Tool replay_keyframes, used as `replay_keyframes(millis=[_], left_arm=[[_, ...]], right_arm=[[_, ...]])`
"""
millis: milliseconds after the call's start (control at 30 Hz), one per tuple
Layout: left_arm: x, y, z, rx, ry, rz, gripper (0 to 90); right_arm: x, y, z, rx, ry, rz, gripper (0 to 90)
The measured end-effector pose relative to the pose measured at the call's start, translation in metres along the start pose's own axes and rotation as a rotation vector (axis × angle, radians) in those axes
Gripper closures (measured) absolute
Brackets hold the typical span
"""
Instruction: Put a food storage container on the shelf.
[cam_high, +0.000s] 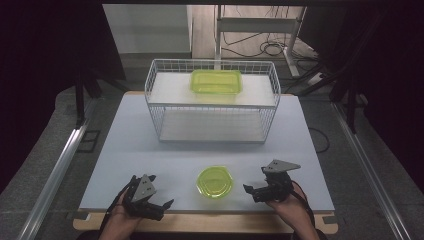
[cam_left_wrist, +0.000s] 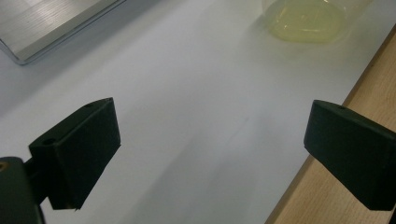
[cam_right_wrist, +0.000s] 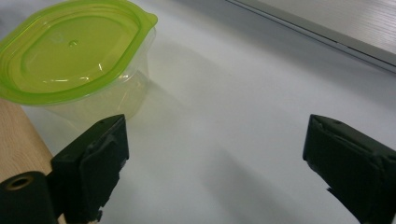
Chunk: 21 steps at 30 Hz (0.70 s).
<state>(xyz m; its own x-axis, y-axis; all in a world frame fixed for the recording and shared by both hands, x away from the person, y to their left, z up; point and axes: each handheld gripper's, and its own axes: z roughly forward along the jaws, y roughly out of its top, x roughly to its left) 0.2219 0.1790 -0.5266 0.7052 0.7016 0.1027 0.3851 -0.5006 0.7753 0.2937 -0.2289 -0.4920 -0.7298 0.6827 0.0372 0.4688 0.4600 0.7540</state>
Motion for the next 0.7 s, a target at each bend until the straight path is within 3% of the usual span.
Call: replay_keyframes(millis=[167, 367, 700], left_arm=[[0.0, 0.0, 0.0, 0.003, -0.002, -0.001, 3.6], [-0.001, 0.001, 0.0, 0.002, 0.0, 0.009, 3.6], [-0.003, 0.001, 0.002, 0.001, 0.001, 0.019, 3.6]], right_arm=[[0.003, 0.004, -0.001, -0.01, 0.009, 0.022, 5.0], [0.004, 0.012, -0.002, 0.002, 0.07, 0.061, 16.7], [0.009, 0.036, 0.015, 0.027, 0.229, 0.099, 35.4]])
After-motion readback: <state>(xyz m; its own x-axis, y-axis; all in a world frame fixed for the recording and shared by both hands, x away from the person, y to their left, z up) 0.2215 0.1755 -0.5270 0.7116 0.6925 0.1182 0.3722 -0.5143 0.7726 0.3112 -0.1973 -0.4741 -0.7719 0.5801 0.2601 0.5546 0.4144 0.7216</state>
